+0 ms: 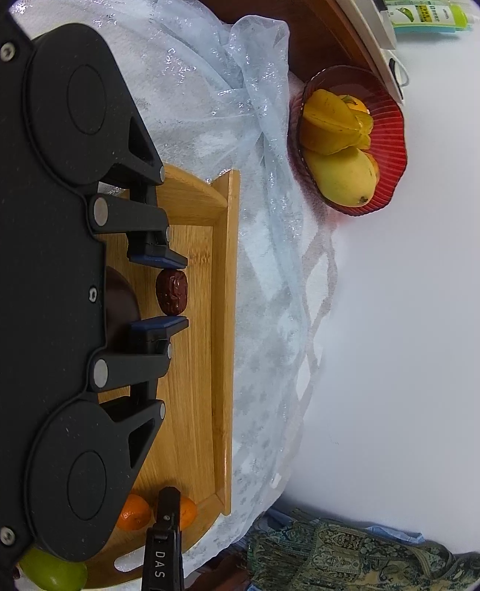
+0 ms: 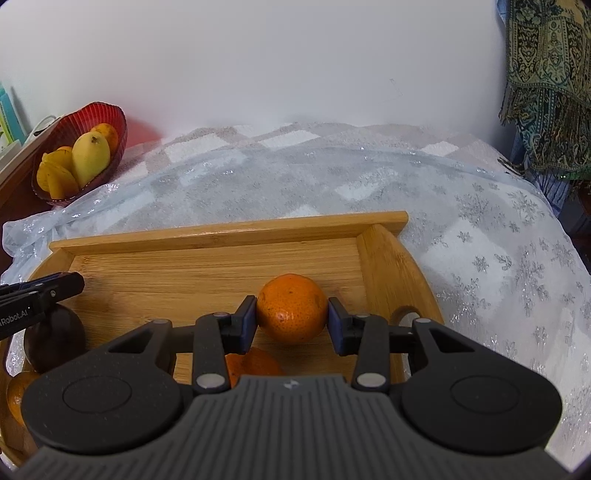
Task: Organize fruits
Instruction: 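Lower the date onto the tray and open the left tool while the right releases the mandarin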
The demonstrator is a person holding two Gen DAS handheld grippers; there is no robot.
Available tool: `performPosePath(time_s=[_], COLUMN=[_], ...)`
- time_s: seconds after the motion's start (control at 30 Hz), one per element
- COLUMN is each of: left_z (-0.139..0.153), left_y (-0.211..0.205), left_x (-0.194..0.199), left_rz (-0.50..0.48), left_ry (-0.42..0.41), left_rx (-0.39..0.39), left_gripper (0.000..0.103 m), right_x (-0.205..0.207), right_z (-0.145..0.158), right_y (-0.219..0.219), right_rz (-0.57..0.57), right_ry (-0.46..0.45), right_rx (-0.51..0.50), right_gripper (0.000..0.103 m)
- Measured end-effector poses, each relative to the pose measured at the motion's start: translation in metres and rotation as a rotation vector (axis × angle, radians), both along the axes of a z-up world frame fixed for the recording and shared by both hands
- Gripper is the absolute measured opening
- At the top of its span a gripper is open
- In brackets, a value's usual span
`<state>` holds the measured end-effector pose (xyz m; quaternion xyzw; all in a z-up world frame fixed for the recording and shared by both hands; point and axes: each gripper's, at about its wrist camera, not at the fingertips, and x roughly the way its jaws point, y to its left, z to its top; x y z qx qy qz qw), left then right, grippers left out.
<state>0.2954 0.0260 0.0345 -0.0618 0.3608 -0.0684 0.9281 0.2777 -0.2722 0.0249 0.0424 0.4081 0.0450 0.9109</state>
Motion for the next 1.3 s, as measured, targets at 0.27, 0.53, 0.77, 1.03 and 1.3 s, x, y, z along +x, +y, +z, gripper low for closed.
performPosePath(time_s=[0.27,0.53,0.77,1.03,1.3], left_z=[0.000,-0.002,-0.003,-0.001,0.002], left_y=[0.007,0.012,0.014,0.011,0.006], left_x=[0.005,0.009,0.009,0.004,-0.001], left_rz=[-0.008,-0.014,-0.012,-0.034,-0.056], left_ry=[0.049,0.069,0.070,0.054,0.031], left_rx=[-0.048,-0.092,-0.095,-0.073,-0.045], left_gripper=[0.026,0.026,0.030,0.042,0.052], right_x=[0.002,0.002,0.001,-0.002,-0.003], right_z=[-0.001,-0.001,-0.001,0.002,0.003], right_y=[-0.001,-0.002,-0.002,0.000,-0.003], right_rz=[-0.006,0.000,0.002,-0.003,-0.009], right_ry=[0.018,0.019,0.012,-0.013,-0.030], right_rx=[0.009,0.010,0.020,0.014,0.030], right_gripper=[0.044,0.047,0.056,0.065,0.074])
